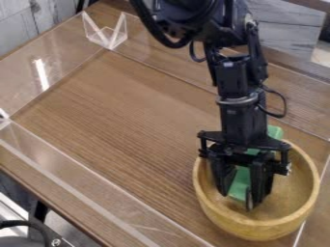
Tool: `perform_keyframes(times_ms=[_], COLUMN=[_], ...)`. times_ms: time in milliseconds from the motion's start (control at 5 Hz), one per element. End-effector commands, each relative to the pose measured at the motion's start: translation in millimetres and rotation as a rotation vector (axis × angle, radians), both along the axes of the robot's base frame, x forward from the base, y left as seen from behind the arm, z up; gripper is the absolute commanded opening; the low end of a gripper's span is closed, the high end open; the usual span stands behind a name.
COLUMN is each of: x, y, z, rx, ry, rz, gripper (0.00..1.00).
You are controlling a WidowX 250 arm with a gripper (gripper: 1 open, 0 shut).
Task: Put the green block in the brown bowl
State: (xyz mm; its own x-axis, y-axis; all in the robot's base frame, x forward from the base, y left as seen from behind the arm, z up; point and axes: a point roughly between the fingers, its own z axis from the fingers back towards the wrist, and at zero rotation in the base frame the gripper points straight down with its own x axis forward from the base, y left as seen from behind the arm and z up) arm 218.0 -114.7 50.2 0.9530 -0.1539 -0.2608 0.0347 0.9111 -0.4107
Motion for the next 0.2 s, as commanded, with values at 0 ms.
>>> perform_keyframes(times_ms=[0], x=[3.5], y=[-4.1], z=[7.1], rx=[-0.017], ry=[-0.03], rz=[-0.024], gripper=[0.0])
